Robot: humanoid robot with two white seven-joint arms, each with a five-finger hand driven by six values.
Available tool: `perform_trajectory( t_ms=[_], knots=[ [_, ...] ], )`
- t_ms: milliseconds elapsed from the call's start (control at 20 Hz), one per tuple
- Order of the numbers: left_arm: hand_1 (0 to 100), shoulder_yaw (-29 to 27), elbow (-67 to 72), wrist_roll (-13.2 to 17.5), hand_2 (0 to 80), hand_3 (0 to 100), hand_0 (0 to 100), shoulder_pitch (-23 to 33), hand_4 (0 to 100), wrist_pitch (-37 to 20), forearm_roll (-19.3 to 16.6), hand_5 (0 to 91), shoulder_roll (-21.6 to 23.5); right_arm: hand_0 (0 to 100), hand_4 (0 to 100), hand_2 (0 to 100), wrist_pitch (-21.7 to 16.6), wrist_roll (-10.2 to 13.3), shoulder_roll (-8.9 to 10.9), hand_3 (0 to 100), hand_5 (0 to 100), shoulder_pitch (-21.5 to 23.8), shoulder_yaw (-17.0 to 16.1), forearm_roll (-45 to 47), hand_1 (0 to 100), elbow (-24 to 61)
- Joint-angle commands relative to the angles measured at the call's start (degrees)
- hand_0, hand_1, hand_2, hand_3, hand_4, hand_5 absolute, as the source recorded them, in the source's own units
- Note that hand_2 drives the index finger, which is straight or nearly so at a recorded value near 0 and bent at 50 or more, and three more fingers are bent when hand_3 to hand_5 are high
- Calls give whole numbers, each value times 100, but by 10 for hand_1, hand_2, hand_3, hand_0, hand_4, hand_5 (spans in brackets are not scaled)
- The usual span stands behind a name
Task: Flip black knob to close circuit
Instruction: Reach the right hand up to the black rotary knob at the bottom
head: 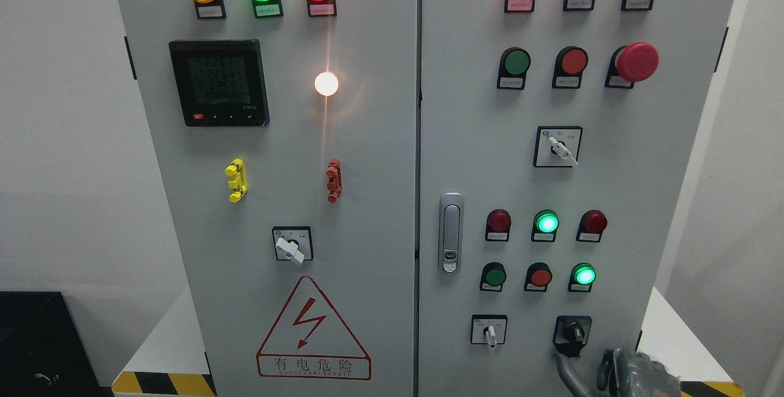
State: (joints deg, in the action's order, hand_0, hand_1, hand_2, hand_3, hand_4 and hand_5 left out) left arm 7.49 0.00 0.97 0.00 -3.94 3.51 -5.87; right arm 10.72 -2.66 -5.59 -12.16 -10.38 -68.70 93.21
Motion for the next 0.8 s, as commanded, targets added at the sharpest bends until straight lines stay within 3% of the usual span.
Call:
perform_trajectory(
  t_ms=[0, 750],
  knots=[
    [556, -2, -132, 0, 0, 0, 120, 123, 0, -2, 0, 0, -2, 0, 876, 839, 0, -7, 49, 990, 955, -120, -52, -20, 55, -93],
    [556, -2, -132, 0, 0, 0, 120, 123, 0, -2, 0, 0, 7, 0, 872, 834, -18, -7, 137, 988, 957, -120, -316, -20, 55, -137]
  ],
)
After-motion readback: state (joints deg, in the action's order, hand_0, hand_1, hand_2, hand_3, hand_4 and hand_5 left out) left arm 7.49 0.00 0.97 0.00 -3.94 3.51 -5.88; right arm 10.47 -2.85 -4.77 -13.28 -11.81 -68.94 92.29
